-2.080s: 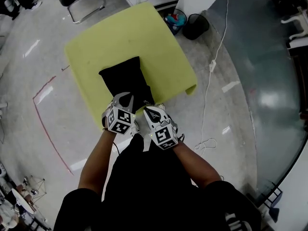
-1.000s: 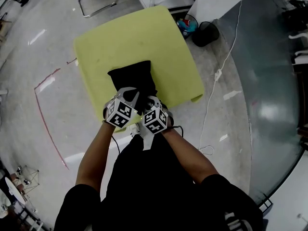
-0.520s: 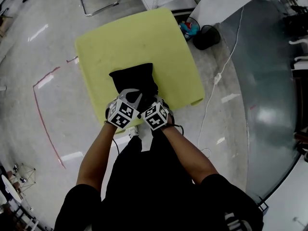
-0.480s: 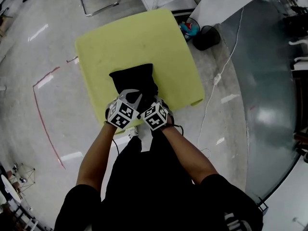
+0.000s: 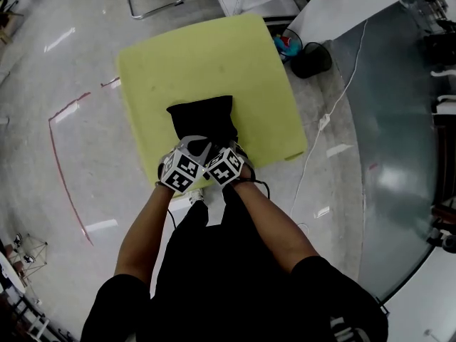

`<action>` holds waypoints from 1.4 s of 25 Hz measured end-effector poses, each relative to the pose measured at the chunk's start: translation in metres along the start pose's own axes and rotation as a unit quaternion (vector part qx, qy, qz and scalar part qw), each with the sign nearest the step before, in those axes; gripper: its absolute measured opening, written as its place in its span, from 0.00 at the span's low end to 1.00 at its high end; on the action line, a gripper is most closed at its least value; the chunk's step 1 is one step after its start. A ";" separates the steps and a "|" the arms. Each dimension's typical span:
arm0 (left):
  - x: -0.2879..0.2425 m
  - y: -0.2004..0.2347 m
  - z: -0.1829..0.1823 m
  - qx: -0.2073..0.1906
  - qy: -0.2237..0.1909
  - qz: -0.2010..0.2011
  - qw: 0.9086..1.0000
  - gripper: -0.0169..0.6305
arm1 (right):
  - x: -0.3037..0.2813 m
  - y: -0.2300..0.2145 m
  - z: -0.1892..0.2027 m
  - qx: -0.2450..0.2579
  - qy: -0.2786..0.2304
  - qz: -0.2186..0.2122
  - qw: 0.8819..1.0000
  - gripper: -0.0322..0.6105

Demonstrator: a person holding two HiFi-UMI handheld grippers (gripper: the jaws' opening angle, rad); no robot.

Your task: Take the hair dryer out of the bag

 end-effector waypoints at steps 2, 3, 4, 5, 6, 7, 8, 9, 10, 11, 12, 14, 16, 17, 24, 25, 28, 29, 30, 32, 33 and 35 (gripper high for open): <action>0.000 0.001 0.001 0.006 -0.005 -0.005 1.000 0.05 | -0.002 -0.001 -0.001 -0.001 -0.006 -0.008 1.000 0.39; -0.001 0.001 0.001 0.006 -0.007 -0.008 1.000 0.05 | -0.002 -0.001 0.000 -0.002 -0.008 -0.011 1.000 0.39; -0.001 0.001 0.001 0.005 -0.008 -0.012 1.000 0.05 | -0.002 -0.001 0.000 -0.004 -0.011 -0.014 1.000 0.39; -0.002 0.001 0.002 0.005 -0.008 -0.017 1.000 0.05 | -0.001 -0.001 0.000 -0.006 -0.012 -0.015 1.000 0.39; -0.002 0.002 0.003 0.006 -0.006 -0.024 1.000 0.05 | -0.001 -0.002 0.000 -0.007 -0.013 -0.016 1.000 0.39; -0.002 0.003 0.005 0.006 -0.003 -0.031 0.999 0.05 | -0.001 -0.002 0.000 -0.007 -0.015 -0.016 1.000 0.39; -0.001 0.005 0.006 0.009 -0.002 -0.039 0.999 0.05 | -0.001 -0.003 0.000 -0.007 -0.017 -0.016 1.000 0.39; 0.000 0.007 0.006 0.014 -0.005 -0.045 0.999 0.06 | 0.000 -0.003 0.000 -0.006 -0.019 -0.014 1.000 0.39; 0.002 0.008 0.007 0.021 -0.011 -0.049 0.999 0.08 | 0.001 -0.003 0.000 -0.006 -0.022 -0.012 1.000 0.38; 0.005 0.010 0.007 0.029 -0.018 -0.053 0.998 0.13 | 0.001 -0.002 0.001 -0.005 -0.025 -0.011 1.000 0.38; 0.009 0.011 0.008 0.035 -0.026 -0.057 0.997 0.17 | 0.002 -0.002 0.001 -0.005 -0.028 -0.011 1.000 0.38; 0.019 0.015 0.009 0.046 -0.045 -0.064 0.996 0.26 | 0.004 -0.001 0.002 -0.005 -0.036 -0.014 0.999 0.38; 0.033 0.021 0.009 0.058 -0.068 -0.069 0.994 0.33 | 0.006 -0.002 0.003 -0.004 -0.043 -0.016 0.999 0.38; 0.042 0.024 0.009 0.062 -0.078 -0.072 0.992 0.35 | 0.007 -0.002 0.003 -0.002 -0.047 -0.017 0.999 0.38; 0.069 0.061 0.038 0.011 -0.042 -0.132 0.990 0.36 | 0.026 0.002 0.010 0.009 -0.078 -0.006 0.997 0.38; 0.070 0.066 0.041 0.001 -0.032 -0.137 0.990 0.36 | 0.031 0.003 0.010 0.013 -0.081 -0.004 0.997 0.38; 0.067 0.078 0.045 -0.053 0.001 -0.148 0.988 0.37 | 0.042 0.004 0.009 0.027 -0.093 -0.002 0.995 0.38; 0.064 0.079 0.045 -0.082 0.013 -0.151 0.985 0.37 | 0.046 0.003 0.010 0.033 -0.097 -0.002 0.995 0.38; 0.059 0.079 0.043 -0.116 0.024 -0.154 0.981 0.39 | 0.051 0.003 0.011 0.038 -0.101 -0.001 0.994 0.38; 0.050 0.078 0.037 -0.187 0.040 -0.166 0.967 0.43 | 0.061 0.003 0.012 0.051 -0.106 0.001 0.993 0.38; 0.046 0.079 0.033 -0.219 0.045 -0.173 0.959 0.49 | 0.065 0.003 0.013 0.057 -0.108 0.003 0.993 0.38; 0.039 0.081 0.024 -0.271 0.053 -0.183 0.944 0.54 | 0.072 0.004 0.012 0.069 -0.110 0.007 0.991 0.38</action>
Point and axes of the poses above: the fingertips, and each gripper's own axes: x backward along the fingers, y to its left, z out of its underside, the point moved 7 cm from there along x, backward along the fingers, and after that the axes turned 13 degrees about x, right-handed, at the moved point
